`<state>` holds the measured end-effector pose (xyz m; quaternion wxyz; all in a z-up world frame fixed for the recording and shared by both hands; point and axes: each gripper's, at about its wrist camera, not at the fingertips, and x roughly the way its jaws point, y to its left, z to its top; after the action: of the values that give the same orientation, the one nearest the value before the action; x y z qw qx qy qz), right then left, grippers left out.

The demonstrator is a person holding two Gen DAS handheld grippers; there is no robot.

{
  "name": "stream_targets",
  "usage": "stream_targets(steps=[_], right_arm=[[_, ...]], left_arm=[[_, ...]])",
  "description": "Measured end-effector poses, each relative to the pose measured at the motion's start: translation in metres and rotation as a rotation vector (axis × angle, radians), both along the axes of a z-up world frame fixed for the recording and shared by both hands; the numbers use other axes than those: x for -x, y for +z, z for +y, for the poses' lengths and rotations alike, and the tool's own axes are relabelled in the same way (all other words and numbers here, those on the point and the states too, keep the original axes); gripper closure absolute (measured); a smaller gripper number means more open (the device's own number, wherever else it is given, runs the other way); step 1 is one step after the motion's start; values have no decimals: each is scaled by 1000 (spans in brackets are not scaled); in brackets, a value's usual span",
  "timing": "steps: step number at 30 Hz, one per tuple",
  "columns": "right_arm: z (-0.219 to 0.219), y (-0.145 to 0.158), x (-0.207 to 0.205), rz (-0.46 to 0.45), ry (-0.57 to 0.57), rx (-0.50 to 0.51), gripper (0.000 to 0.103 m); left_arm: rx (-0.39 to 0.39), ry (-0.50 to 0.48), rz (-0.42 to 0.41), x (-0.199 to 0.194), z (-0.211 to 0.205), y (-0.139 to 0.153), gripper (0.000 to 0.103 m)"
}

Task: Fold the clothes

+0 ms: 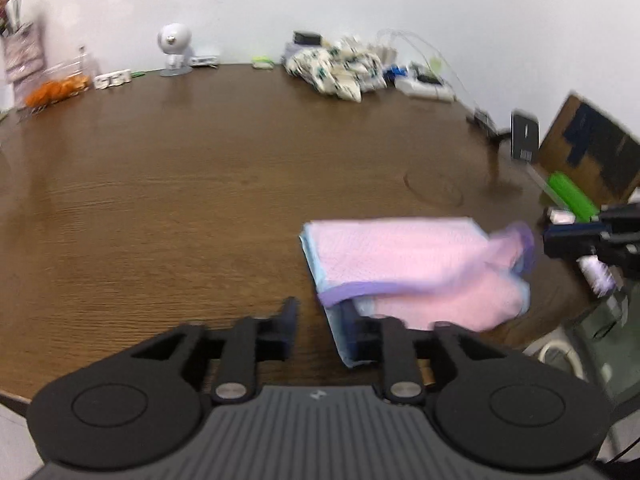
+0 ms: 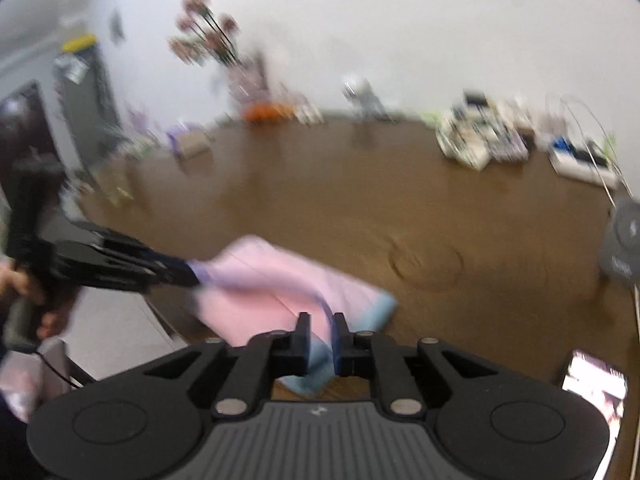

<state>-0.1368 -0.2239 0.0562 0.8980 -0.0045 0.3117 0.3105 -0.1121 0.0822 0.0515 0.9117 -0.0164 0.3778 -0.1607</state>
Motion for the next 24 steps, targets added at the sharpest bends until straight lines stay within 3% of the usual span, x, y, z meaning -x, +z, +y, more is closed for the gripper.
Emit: stream_targets(steps=[4,7,14,15,20,22,24], right_arm=[[12,-2,-9,-22,-28,-75,85],[24,-11,-16,-20,-53,-137,85],[21,-48,-6,26,-70,-6,80],[20,-52,-4,27,-88,6,75],[15,-44,8,-27,-113,13,73],[13,-38,14,-42,-74,-3,60],[14,-42,18,-25,-48,0,55]], left_arm=[[91,69,-57,-12,10,20,61],[117,60,-68,-24,-3,21,61],[18,-56,4,-20,-48,-14,60],[10,-56,-3,-17,-49,-17,58],[-25,-84,-24,-2,-46,-20,47],[-38,-99,-30,5,-44,-18,35],[-50,-115,-35,11,-42,-17,23]])
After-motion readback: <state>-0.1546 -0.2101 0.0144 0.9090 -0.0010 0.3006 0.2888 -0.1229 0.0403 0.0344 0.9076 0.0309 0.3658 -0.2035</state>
